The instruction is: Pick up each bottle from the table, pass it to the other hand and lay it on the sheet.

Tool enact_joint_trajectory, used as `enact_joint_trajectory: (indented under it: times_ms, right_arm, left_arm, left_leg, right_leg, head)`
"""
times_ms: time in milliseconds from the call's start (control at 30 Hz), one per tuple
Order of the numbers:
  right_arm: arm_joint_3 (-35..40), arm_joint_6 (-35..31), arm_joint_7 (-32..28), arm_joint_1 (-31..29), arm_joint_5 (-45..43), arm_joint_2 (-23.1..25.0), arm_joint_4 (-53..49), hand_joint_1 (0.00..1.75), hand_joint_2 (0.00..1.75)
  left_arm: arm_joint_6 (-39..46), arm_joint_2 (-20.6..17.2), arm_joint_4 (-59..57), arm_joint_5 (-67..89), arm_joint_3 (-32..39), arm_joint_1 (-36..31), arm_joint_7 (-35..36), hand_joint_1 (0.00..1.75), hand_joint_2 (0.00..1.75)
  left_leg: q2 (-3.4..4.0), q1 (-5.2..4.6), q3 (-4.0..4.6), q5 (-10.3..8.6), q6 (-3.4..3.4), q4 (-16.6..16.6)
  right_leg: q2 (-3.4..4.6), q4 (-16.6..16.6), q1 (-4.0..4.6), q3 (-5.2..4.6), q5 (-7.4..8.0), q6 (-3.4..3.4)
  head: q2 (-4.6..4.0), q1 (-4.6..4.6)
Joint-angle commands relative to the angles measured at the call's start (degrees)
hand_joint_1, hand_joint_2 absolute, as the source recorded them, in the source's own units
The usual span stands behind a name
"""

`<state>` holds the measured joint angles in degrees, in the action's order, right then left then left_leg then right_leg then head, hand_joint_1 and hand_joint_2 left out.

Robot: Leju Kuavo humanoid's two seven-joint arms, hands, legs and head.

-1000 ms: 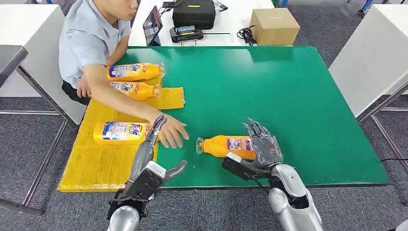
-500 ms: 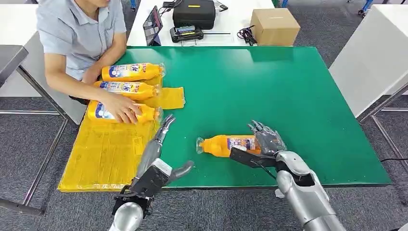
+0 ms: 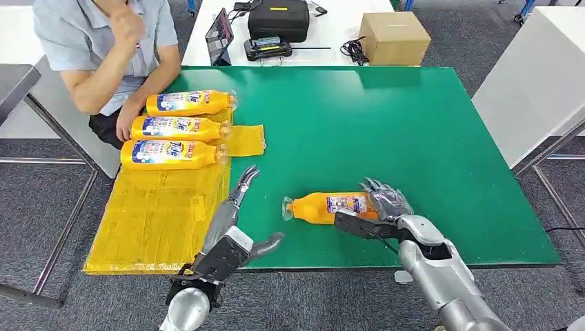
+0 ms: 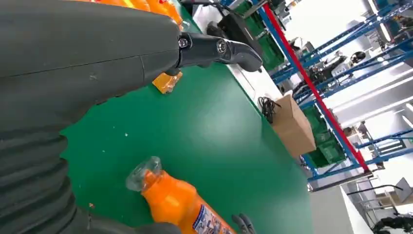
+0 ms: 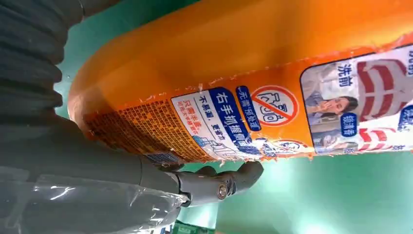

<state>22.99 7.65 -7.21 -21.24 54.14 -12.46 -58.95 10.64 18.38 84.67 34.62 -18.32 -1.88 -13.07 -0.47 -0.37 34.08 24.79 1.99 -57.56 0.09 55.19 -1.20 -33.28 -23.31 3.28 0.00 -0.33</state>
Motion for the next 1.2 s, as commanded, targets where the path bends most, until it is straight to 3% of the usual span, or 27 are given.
enact_joint_trajectory:
  times_ms: [33,67,267,400,700,967,1200]
  right_arm:
    - [5.65,3.74,-3.28,-2.96,-3.97,-3.55,8.68,0.09,1.75]
    - [5.79,4.98,-4.51,-3.15,-5.84,-4.63,9.03,1.75,1.75]
    - [6.72,6.04,-6.12,-3.14,-8.59,-6.84,8.46,1.75,1.75]
    - [8.39,9.68,-7.87,-3.23,-16.87,-10.58,7.84,1.75,1.75]
    - [10.26,8.50,-6.99,-2.60,-21.89,-13.29,6.43,1.75,1.75]
    - [5.01,7.21,-7.95,-3.20,-29.42,-9.98,6.07,1.75,1.75]
    - [-0.46,4.86,-7.36,-3.55,-33.30,-4.29,1.07,1.75,1.75]
  left_arm:
    - [-0.20,-0.59,-5.66,-1.31,-2.07,-4.11,-0.41,0.00,1.75]
    - [-0.22,-0.58,-6.23,-1.71,-2.26,-4.48,-0.79,0.00,1.75]
    - [0.50,-0.71,-6.66,-2.20,-2.69,-4.94,-1.73,0.00,1.75]
    - [1.32,-0.96,-7.19,-2.90,-3.70,-5.68,-2.59,0.00,1.75]
    - [2.22,-1.27,-6.35,-4.11,-5.01,-5.60,-3.03,0.00,1.75]
    - [6.49,0.00,-7.32,-9.53,-1.91,-5.59,-4.74,0.00,1.75]
    - [5.25,1.32,-14.77,-32.68,1.78,-6.01,-1.38,0.00,1.75]
  left_leg:
    - [-0.10,0.09,-0.20,0.04,-0.12,0.00]
    - [-0.09,0.10,-0.24,0.05,-0.13,0.01]
    - [-0.15,0.08,-0.34,0.04,-0.12,0.01]
    - [-0.28,0.08,-0.34,0.03,-0.12,-0.03]
    - [-0.18,0.02,-0.38,0.02,-0.10,0.01]
    - [-0.01,0.04,-0.41,0.03,-0.11,0.01]
    - [0.20,-0.01,-0.39,0.05,-0.11,0.04]
  right_leg:
    - [-0.15,-0.07,0.10,0.28,-0.05,-0.15]
    - [-0.15,-0.08,0.12,0.32,-0.06,-0.17]
    - [-0.20,-0.10,0.10,0.42,-0.07,-0.16]
    - [-0.34,-0.07,0.10,0.46,-0.09,-0.15]
    - [-0.21,-0.08,0.05,0.45,-0.05,-0.12]
    - [-0.06,-0.09,0.07,0.43,-0.01,-0.14]
    - [0.15,-0.04,0.02,0.34,0.02,-0.13]
  head:
    - [0.00,0.02]
    - [0.00,0.00]
    - [0.00,0.00]
    - [0.00,0.00]
    - [0.00,0.00]
    - [0.00,0.00]
    - [0.00,0.00]
